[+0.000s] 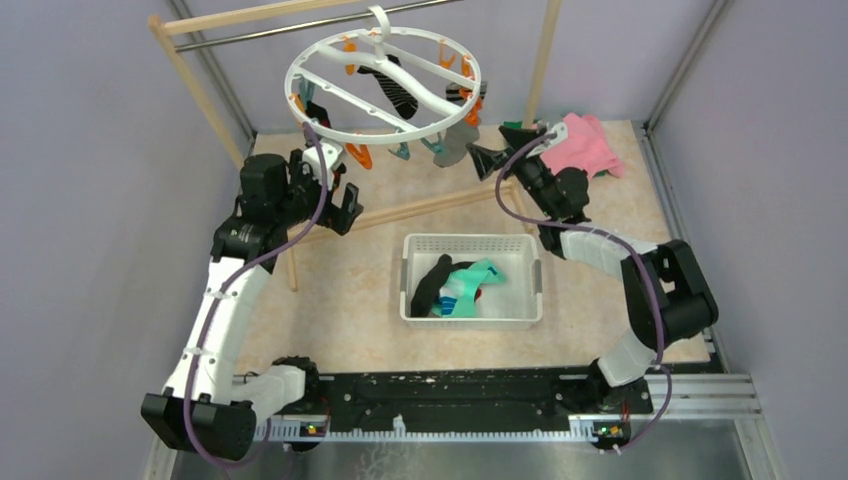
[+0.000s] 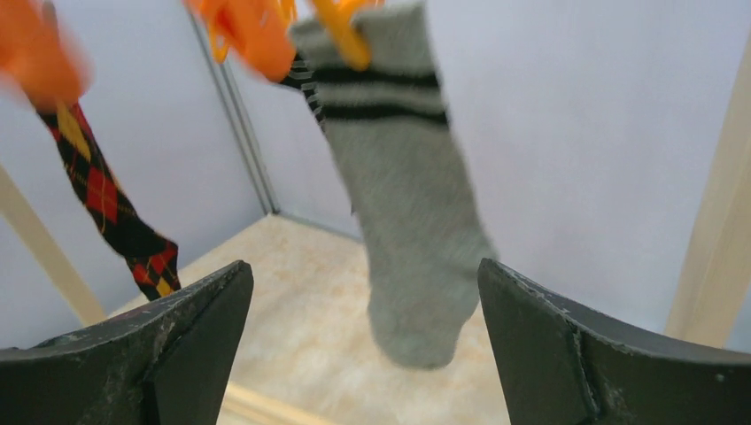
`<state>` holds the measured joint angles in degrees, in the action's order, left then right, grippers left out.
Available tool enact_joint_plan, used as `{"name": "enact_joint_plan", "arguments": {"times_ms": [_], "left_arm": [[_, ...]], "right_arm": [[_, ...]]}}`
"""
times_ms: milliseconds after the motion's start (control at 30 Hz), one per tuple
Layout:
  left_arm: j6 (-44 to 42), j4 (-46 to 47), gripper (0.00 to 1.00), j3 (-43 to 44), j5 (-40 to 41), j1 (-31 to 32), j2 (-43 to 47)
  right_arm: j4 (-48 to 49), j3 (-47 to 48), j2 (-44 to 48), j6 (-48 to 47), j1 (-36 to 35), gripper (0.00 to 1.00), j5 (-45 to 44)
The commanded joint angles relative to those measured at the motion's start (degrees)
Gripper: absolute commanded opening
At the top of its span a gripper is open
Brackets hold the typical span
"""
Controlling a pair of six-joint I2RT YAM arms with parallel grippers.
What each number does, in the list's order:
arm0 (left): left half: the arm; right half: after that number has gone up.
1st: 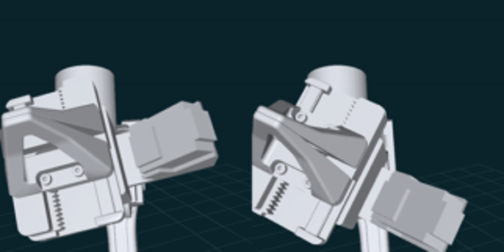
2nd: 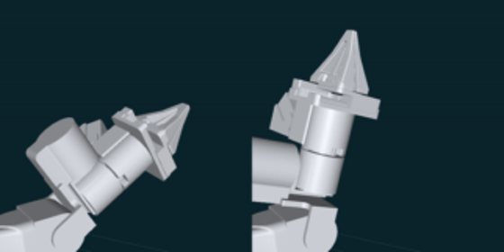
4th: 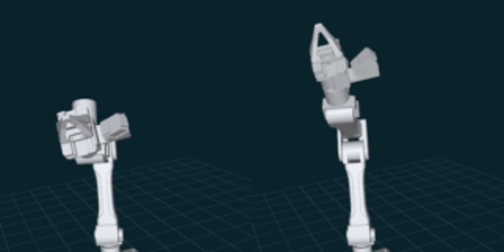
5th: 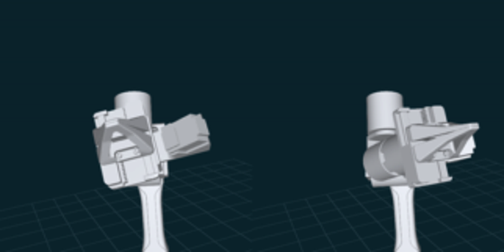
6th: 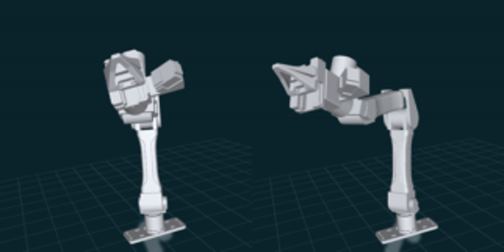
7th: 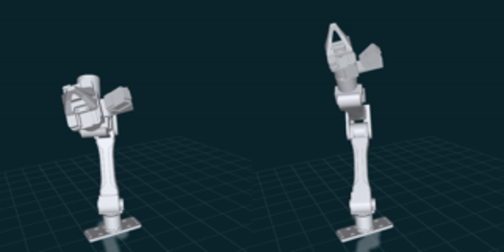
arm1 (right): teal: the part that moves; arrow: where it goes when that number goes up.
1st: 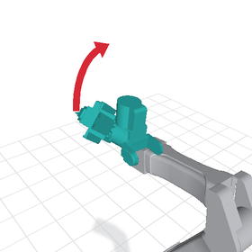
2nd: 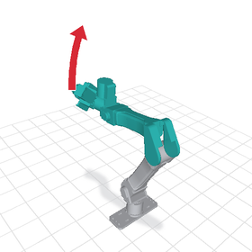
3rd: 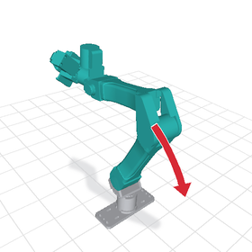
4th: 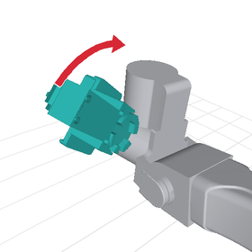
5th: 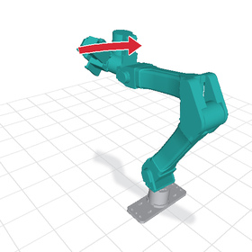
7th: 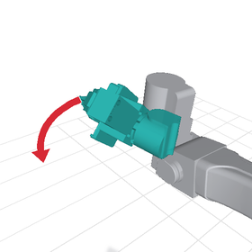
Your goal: Remove the socks clipped to the hanger
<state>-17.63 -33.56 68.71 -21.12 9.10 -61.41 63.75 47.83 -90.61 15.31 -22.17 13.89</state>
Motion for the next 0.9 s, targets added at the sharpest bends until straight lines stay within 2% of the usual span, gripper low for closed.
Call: {"name": "enact_joint_plan", "arguments": {"times_ms": [0,167,367,433,567,667,700,733,867], "left_arm": [[5.3,0.0,0.99,2.6,-2.2,-2.3,-0.1],[7.4,-1.2,0.99,4.1,-4.8,-6.2,-1.1],[7.0,-2.5,0.99,4.0,-8.5,-8.5,-2.1],[5.7,-3.6,0.99,3.5,-10.7,-8.6,-2.6],[0.8,-8.8,0.99,3.1,-16.5,-8.5,-2.9],[-2.9,-13.0,0.99,2.9,-20.9,-8.6,-1.7],[-3.4,-14.3,0.99,3.0,-22.6,-8.6,-1.2],[-3.8,-15.6,0.99,3.3,-24.5,-8.6,-0.8],[-5.9,-20.0,0.99,4.0,-30.9,-8.5,0.6]], "right_arm": [[-0.3,10.6,-5.8,1.4,1.7,0.99,5.6],[-0.9,17.7,-12.7,1.0,2.0,0.99,6.8],[2.1,17.7,-14.5,1.4,2.1,0.96,12.4],[2.6,17.5,-14.1,1.8,2.1,0.85,14.2],[3.4,16.0,-11.6,3.0,2.0,0.52,15.7],[3.4,13.9,-8.3,4.1,2.0,0.24,16.9],[3.1,13.0,-6.9,4.4,2.0,0.08,17.2],[2.7,12.0,-5.6,4.8,1.8,0.0,16.9],[1.7,8.0,0.1,4.7,0.4,0.0,16.7]]}}
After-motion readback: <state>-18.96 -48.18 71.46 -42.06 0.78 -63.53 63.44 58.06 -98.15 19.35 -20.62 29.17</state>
